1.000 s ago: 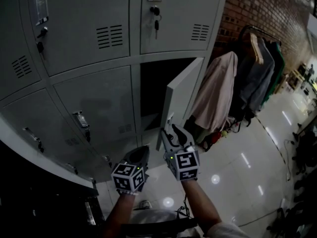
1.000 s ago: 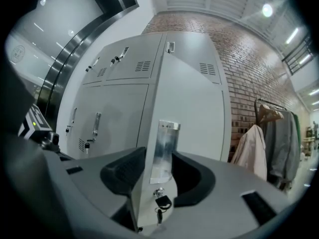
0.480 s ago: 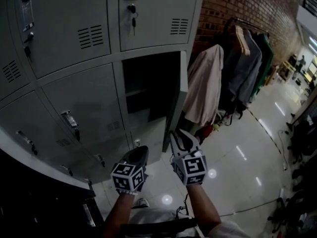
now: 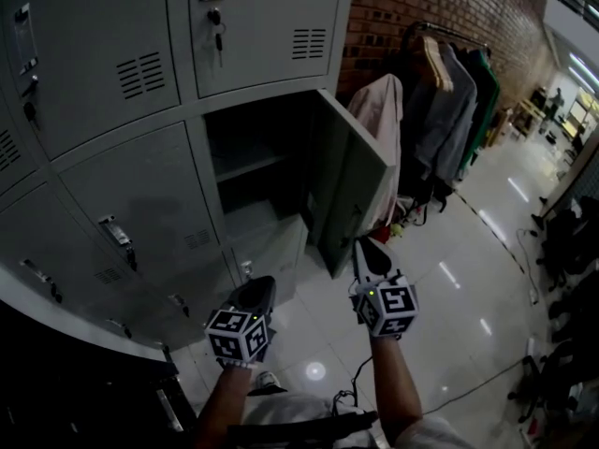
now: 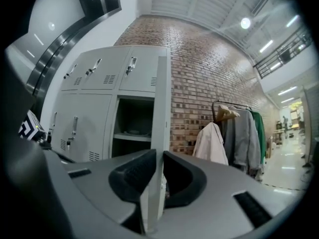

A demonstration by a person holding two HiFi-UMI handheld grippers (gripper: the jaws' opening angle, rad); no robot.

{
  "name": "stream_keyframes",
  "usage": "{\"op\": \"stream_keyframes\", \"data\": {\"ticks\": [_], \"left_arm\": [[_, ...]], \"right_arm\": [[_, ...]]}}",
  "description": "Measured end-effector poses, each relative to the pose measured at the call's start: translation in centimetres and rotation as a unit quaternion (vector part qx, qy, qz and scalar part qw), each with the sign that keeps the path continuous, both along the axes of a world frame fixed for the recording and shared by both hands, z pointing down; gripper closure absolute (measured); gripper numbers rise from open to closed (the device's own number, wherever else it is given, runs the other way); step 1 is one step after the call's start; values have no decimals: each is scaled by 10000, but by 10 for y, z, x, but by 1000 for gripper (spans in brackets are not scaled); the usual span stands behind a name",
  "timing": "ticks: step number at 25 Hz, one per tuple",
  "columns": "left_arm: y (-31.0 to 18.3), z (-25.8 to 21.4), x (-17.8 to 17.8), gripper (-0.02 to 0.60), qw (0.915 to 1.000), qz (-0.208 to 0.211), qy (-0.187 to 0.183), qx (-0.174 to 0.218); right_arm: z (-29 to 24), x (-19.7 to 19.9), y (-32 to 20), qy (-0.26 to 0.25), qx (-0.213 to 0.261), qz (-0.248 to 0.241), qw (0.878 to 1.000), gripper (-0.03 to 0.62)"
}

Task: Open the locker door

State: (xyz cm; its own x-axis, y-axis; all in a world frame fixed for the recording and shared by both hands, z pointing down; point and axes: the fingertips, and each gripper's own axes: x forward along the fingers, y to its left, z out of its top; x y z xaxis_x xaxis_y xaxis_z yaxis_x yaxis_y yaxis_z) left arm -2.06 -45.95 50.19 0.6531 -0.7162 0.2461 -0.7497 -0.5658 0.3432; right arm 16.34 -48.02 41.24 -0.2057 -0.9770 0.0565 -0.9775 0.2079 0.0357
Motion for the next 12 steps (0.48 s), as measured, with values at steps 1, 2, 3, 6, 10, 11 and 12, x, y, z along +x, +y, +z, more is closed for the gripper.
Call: {"op": "stream_keyframes", "data": {"ticks": [1,2,3,6,10,11,12], "left_arm": [[0,1,2,584,10000,20,3,-9],[0,2,4,584,10000,44,6,-16],[0,2,6,584,10000,70,7,-20],[0,2,10,584,9999,130,2,-16],[-1,2,9,584,9999,147,-17,-19],[-1,3,8,584,9999,136,-22,-28],[-2,3,6,584,9999,123,-26,-37]], "right_arm": [[2,11,-2,-70,-31,71,9999,542],[3,23,-4,-154,-61,145,9998,543],[4,34,-8,-245,-83,219,9994,551],[6,66,-21,-451,-103,417,9981,583],[8,101,-40,-578,-159,575,9965,591],[8,106,-43,-575,-175,607,9963,591],[8,111,-46,-569,-191,648,9961,591]]}}
